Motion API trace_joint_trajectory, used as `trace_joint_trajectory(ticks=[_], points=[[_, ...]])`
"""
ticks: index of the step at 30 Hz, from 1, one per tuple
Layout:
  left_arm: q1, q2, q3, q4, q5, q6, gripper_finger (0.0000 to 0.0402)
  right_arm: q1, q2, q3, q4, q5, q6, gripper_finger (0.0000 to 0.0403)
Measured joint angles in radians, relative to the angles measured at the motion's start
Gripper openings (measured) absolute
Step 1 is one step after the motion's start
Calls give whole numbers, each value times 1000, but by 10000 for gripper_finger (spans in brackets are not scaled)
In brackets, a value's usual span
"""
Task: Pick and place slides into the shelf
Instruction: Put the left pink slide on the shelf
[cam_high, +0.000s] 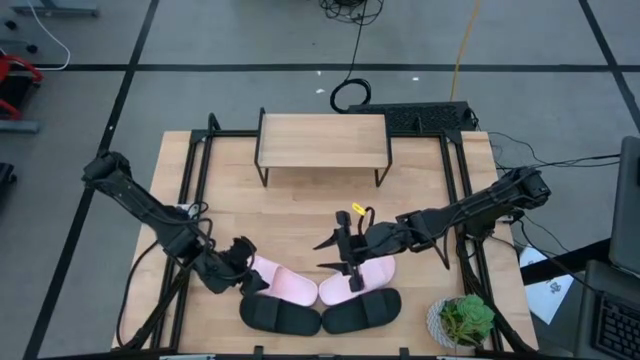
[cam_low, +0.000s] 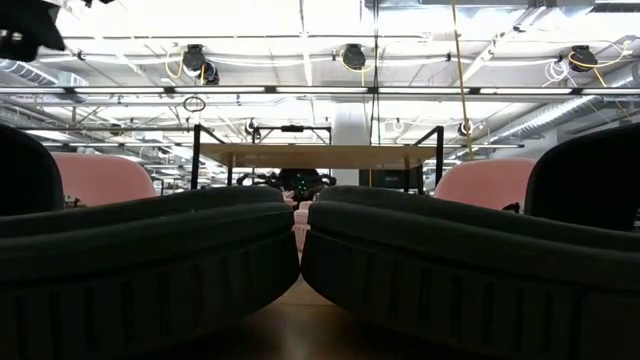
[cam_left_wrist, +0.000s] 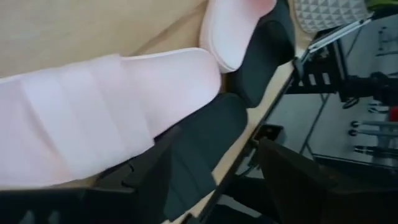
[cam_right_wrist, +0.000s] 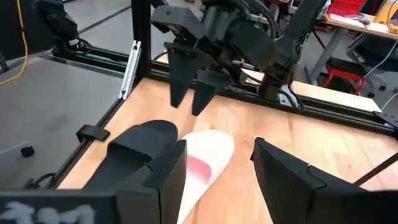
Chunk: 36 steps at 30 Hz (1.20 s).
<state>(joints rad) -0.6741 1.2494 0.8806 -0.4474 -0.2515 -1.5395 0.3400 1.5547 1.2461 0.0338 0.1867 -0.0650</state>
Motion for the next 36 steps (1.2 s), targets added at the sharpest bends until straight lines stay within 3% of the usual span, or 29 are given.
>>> trace_joint_trajectory(ticks=[4, 8, 12, 17, 24, 30, 36], points=[[35, 6, 0, 95, 15, 16, 234, -16, 0, 0, 1, 1, 0, 173], [74, 8, 10, 236, 15, 153, 234, -20, 0, 0, 1, 0, -4, 173], [98, 8, 88, 234, 14, 262, 234, -22, 0, 0, -1, 43, -52, 173], [105, 56, 255, -2, -12, 296, 234, -25, -7, 0, -4, 263, -97, 173], [106, 266, 547, -489, 37, 224, 234, -39, -63, 0, 5, 551, -221, 173], [125, 387, 623, -563, 141, 190, 234, -55, -152, 0, 6, 730, -243, 173], [144, 426, 623, -533, 192, 173, 234, -64, -256, 0, 14, 756, -238, 173]])
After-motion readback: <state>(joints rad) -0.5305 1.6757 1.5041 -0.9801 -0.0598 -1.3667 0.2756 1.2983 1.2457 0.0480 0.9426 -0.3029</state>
